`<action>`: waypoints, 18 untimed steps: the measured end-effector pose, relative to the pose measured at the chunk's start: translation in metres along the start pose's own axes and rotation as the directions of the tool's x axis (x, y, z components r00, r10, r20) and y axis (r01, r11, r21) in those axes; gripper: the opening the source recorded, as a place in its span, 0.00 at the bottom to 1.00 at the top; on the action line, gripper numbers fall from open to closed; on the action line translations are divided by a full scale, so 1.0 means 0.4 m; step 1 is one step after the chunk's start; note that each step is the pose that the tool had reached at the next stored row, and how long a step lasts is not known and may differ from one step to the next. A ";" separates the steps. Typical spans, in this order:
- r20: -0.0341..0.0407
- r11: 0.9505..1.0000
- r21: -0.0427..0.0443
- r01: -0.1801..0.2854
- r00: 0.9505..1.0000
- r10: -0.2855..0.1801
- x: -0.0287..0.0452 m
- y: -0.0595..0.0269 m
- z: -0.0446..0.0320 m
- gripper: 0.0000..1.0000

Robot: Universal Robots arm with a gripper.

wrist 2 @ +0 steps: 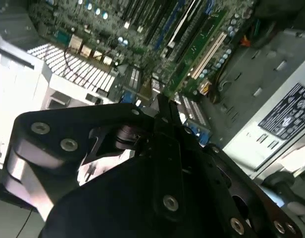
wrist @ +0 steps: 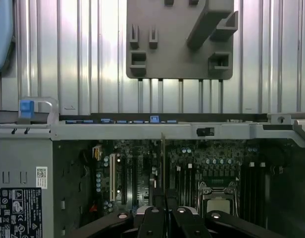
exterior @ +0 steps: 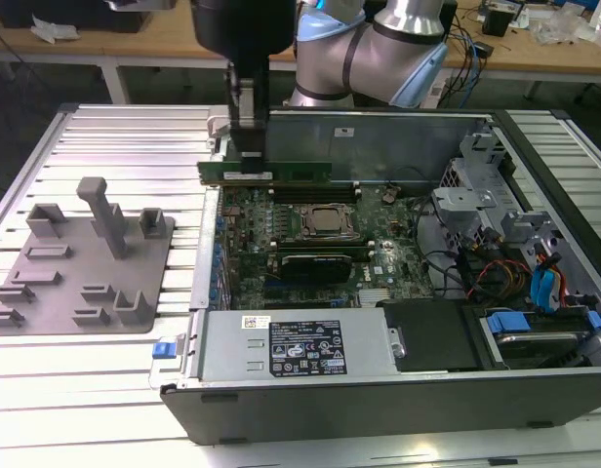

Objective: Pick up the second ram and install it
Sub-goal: 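Pick up the second ram and move it above second insertion slot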

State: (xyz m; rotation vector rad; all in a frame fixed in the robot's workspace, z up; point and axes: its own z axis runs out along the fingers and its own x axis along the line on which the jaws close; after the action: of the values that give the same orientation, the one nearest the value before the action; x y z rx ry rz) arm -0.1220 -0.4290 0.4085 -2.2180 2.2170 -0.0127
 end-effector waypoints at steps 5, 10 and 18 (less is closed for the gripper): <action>0.000 1.000 0.000 0.000 1.000 0.000 -0.011 -0.033 0.007 0.09; 0.000 1.000 -0.001 0.000 1.000 0.000 -0.065 -0.036 0.039 0.09; 0.000 1.000 -0.007 -0.001 1.000 0.001 -0.076 -0.122 0.093 0.09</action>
State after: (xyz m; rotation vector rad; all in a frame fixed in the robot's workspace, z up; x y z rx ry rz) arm -0.0729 -0.3985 0.3717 -2.2204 2.2217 -0.0053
